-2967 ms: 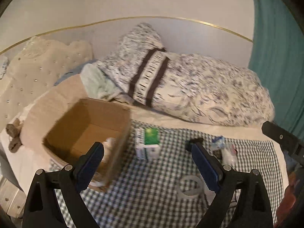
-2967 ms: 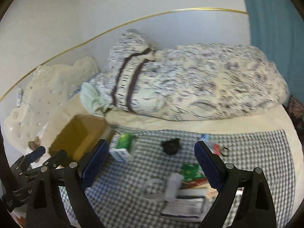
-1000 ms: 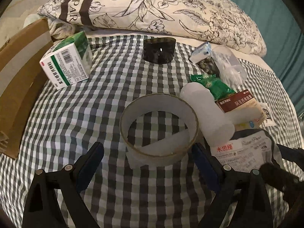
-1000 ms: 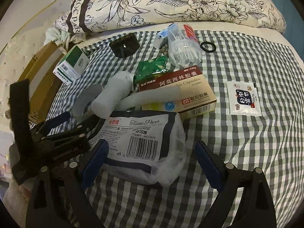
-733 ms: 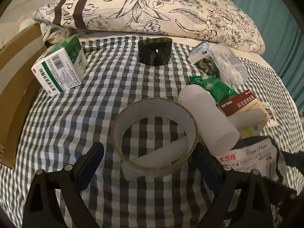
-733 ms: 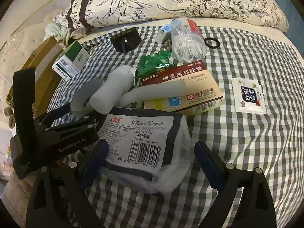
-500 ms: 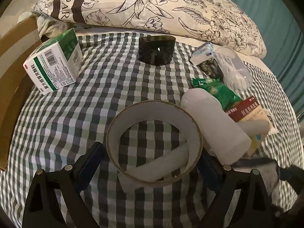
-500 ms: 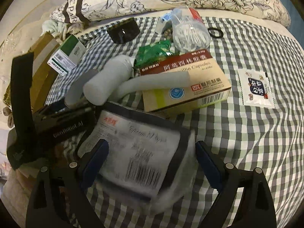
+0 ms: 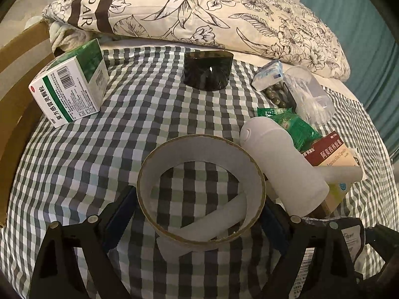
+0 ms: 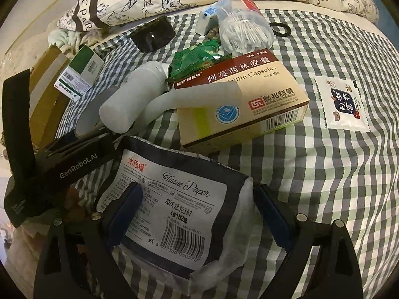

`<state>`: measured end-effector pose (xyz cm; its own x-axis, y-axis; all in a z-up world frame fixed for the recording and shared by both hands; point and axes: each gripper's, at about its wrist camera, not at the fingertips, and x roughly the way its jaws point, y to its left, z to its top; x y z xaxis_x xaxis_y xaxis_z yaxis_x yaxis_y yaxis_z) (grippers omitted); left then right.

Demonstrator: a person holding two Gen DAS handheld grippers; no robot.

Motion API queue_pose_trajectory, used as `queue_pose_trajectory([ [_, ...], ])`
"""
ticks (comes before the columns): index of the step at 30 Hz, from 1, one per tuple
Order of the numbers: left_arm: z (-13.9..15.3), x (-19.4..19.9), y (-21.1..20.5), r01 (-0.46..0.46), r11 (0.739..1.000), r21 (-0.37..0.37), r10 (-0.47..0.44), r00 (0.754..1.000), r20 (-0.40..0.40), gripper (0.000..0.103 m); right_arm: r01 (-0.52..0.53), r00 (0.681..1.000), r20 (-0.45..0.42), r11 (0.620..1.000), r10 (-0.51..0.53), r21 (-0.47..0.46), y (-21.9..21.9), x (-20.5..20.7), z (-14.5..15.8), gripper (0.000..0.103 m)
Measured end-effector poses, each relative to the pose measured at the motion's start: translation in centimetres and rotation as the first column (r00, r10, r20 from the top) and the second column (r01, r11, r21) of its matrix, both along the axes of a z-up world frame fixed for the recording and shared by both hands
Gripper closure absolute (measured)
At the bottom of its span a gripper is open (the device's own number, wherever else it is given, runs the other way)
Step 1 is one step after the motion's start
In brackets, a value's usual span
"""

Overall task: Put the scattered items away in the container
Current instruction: 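Grasp the tape roll with the left tool while the right tool grasps the tissue-paper pack, then carry the tape roll with the left tool while the right tool carries the tissue pack to the box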

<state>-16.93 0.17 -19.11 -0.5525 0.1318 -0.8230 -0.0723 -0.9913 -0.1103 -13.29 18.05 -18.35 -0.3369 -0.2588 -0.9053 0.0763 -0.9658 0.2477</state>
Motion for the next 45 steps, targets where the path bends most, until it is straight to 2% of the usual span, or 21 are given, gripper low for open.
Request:
queue_pose_trajectory([
  [3, 0.2, 0.3, 0.2, 0.009, 1.0, -0.002, -0.009, 1.0, -0.008, 0.019, 0.003, 1.0, -0.002, 1.0, -0.003, 0.005, -0.1, 0.1, 0.1, 0.015],
  [8, 0.8, 0.7, 0.5, 0.013, 1.0, -0.026, -0.014, 0.999, -0.035, 0.019, -0.006, 1.0, -0.02, 0.997, 0.008, 0.08, -0.5, 0.2, 0.5, 0.049],
  [10, 1.2, 0.9, 0.4, 0.009, 1.0, -0.028, -0.01, 0.999, -0.041, 0.019, -0.004, 1.0, -0.025, 0.996, 0.006, 0.091, -0.4, 0.2, 0.6, 0.06],
  [17, 1.9, 1.3, -0.9, -0.034, 0.999, -0.017, 0.033, 0.998, -0.049, 0.02, -0.005, 0.999, -0.036, 0.994, 0.009, 0.114, -0.2, 0.7, 1.2, 0.079],
  [24, 3.4, 2.1, -2.1, -0.063, 0.998, -0.011, 0.062, 0.995, -0.074, 0.02, 0.002, 0.998, -0.057, 0.992, 0.005, 0.127, -0.3, 1.5, 2.3, 0.084],
  [34, 5.2, 4.1, -2.2, -0.06, 0.998, -0.034, 0.056, 0.993, -0.102, 0.02, 0.035, 0.994, -0.104, 0.99, -0.021, 0.133, -0.1, 3.1, 4.4, 0.088],
  [45, 7.4, 6.8, -2.8, -0.075, 0.996, -0.041, 0.07, 0.991, -0.115, 0.02, 0.097, 0.972, -0.226, 0.982, -0.059, 0.162, 0.1, 5.3, 8.8, 0.091],
])
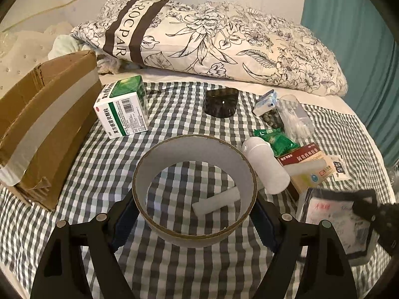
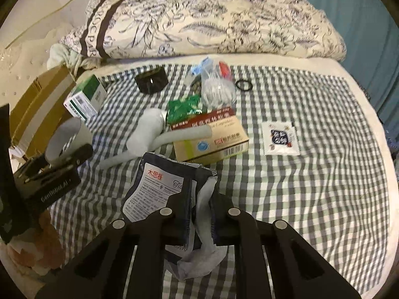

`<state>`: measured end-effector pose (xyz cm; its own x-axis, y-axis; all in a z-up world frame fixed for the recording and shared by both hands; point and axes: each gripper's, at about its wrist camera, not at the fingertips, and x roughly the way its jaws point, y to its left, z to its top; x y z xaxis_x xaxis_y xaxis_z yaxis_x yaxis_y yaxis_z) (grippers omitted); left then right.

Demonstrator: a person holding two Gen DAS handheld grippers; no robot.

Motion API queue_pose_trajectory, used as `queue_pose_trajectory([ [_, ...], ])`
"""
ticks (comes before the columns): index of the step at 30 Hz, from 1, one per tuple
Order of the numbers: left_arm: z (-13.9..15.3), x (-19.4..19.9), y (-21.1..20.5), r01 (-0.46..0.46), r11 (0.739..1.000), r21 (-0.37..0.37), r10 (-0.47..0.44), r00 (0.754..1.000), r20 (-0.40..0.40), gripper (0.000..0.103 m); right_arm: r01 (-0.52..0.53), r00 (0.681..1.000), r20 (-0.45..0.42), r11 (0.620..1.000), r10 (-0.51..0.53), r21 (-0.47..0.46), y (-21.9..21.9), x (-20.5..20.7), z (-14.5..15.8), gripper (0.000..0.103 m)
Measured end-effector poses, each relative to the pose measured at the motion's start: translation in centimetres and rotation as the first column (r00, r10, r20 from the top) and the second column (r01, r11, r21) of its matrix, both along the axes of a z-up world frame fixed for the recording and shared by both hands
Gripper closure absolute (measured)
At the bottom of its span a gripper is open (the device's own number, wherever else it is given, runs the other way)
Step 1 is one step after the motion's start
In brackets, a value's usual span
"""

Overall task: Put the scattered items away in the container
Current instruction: 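Carry the tape roll with the left tool while the right tool carries the tissue pack to the box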

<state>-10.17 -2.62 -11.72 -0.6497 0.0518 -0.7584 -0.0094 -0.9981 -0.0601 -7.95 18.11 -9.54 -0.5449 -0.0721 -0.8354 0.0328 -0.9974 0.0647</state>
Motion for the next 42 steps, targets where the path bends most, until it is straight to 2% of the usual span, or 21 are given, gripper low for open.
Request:
queue_pose_trajectory([
  [8, 3.1, 2.1, -0.7, -0.002, 1.0, 0.011, 0.002, 1.0, -0.022, 0.02, 0.005, 0.998, -0.06, 1.0, -0.005, -0.005, -0.3, 1.6, 2.8, 0.091],
  [15, 5.7, 3.0, -1.2, -0.009, 0.999, -0.031, 0.008, 1.0, -0.014, 0.02, -0.002, 0.993, -0.117, 1.0, -0.001, -0.026, -1.0, 2.6, 5.8, 0.091],
  [21, 7.8, 3.9, -2.6, -0.019, 0.999, -0.033, 0.018, 0.999, -0.033, 0.02, -0.019, 0.987, -0.161, 0.999, 0.012, -0.041, -2.3, 3.2, 8.1, 0.091],
  [34, 12.2, 4.0, -7.8, -0.095, 0.995, -0.045, 0.091, 0.993, -0.081, 0.02, -0.109, 0.972, -0.217, 0.992, 0.094, -0.061, -7.9, 1.6, 11.9, 0.091],
  [42, 13.8, 3.7, -11.7, -0.157, 0.987, -0.022, 0.154, 0.982, -0.106, 0.02, -0.172, 0.959, -0.237, 0.984, 0.154, -0.056, -11.9, 0.2, 13.7, 0.091],
])
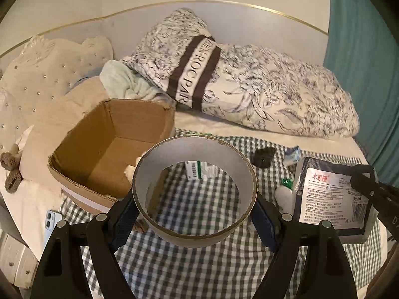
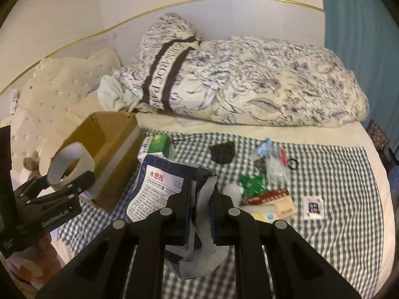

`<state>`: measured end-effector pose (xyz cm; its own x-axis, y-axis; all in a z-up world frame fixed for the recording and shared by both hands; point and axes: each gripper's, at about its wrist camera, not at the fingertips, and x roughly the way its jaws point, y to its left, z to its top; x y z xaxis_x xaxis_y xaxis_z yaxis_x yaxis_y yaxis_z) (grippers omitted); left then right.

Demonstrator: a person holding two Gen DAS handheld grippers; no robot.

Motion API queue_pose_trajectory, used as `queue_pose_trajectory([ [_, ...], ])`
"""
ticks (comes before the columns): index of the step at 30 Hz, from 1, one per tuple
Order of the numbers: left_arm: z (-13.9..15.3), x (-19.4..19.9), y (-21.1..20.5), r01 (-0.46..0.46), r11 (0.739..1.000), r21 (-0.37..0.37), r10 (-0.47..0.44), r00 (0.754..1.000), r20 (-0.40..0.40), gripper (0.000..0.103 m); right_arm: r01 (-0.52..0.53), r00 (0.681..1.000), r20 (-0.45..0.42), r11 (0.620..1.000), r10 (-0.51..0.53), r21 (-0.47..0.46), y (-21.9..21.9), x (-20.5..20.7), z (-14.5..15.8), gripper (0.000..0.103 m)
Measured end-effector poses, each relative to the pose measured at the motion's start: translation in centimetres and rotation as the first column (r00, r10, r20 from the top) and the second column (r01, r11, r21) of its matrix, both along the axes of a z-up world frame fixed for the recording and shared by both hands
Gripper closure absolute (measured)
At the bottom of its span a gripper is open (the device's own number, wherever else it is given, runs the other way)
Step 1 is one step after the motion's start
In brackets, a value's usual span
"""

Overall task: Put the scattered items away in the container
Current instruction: 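Carry the tape roll with the left tool while the right tool carries the tissue pack to the box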

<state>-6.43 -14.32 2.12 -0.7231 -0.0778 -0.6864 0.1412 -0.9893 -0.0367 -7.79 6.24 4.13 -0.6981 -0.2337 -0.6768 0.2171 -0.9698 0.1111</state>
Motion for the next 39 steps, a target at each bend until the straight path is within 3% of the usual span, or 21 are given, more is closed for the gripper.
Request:
queue_pose_trajectory([
  [19, 0.7, -1.1, -9.6, -0.127, 0.992, -0.005, 0.127, 0.992, -0.011, 0.02, -0.129, 0.991, -0.044, 0.992, 0.128, -0.019, -10.1, -3.3, 1.8, 0.091],
  [39, -1.7, -4.7, -17.5, -0.225, 0.974, -0.037, 0.225, 0.974, 0.009, 0.02, -0.264, 0.964, -0.019, 0.963, 0.264, -0.051, -21.1, -10.4, -0.7, 0.091],
])
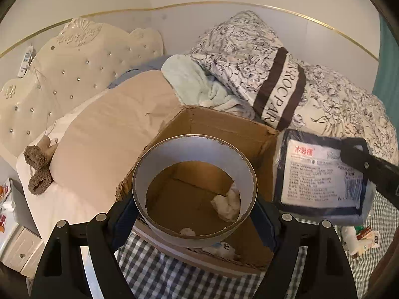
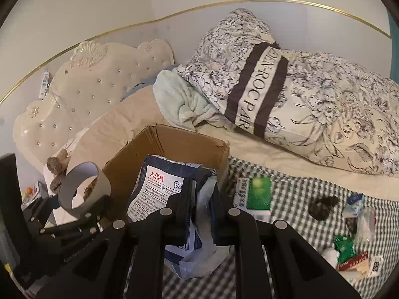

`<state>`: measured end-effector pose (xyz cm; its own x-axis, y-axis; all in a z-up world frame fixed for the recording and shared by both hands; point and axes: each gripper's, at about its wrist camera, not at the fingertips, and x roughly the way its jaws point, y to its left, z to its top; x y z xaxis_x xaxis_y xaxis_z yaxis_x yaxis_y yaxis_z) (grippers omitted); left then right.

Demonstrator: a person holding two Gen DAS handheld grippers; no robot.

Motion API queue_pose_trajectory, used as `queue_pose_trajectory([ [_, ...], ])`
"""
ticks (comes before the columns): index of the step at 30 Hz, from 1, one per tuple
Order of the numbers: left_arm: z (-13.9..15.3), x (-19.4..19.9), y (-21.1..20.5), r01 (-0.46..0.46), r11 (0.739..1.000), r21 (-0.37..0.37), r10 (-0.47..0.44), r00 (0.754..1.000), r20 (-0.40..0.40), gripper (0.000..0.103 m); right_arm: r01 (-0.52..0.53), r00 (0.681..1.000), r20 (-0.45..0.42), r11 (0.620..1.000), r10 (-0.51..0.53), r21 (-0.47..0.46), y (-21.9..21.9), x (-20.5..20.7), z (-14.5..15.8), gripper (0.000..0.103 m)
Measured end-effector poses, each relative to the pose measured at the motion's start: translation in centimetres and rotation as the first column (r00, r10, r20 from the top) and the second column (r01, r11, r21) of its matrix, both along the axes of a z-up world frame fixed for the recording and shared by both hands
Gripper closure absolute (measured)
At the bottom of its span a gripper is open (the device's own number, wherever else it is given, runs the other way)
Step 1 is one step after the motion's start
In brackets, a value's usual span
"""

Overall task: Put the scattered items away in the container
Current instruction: 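Carry the tape roll with the left tool while the right tool carries the tissue pack to the box, then release the tape roll into the box while the right tool drops the tissue pack inside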

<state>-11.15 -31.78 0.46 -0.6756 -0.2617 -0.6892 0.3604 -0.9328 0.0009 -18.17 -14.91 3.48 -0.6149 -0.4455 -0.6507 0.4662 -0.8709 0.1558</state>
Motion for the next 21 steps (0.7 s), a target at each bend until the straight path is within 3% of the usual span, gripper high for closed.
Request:
queue_pose_trajectory([
  [11, -2.5, -2.1, -2.1, -0.024, 1.0, 0.014, 0.024, 0.999, 0.028, 0.02, -0.031, 0.998, 0.052, 1.0, 0.031, 0.0, -5.2, -4.4, -3.4, 0.091],
  [16, -3.5, -3.1, -2.8, -0.033, 0.999, 0.03, 0.032, 0.999, 0.042, 0.019, -0.041, 0.992, 0.119, 0.999, 0.044, -0.022, -6.5, -6.3, -5.4, 0.091],
  [21, -4.1, -3.8, -2.7, -0.025, 0.999, 0.034, 0.024, 0.999, 0.034, 0.02, -0.045, 0.99, 0.131, 0.999, 0.045, -0.002, -7.2, -7.0, -6.5, 0.091],
])
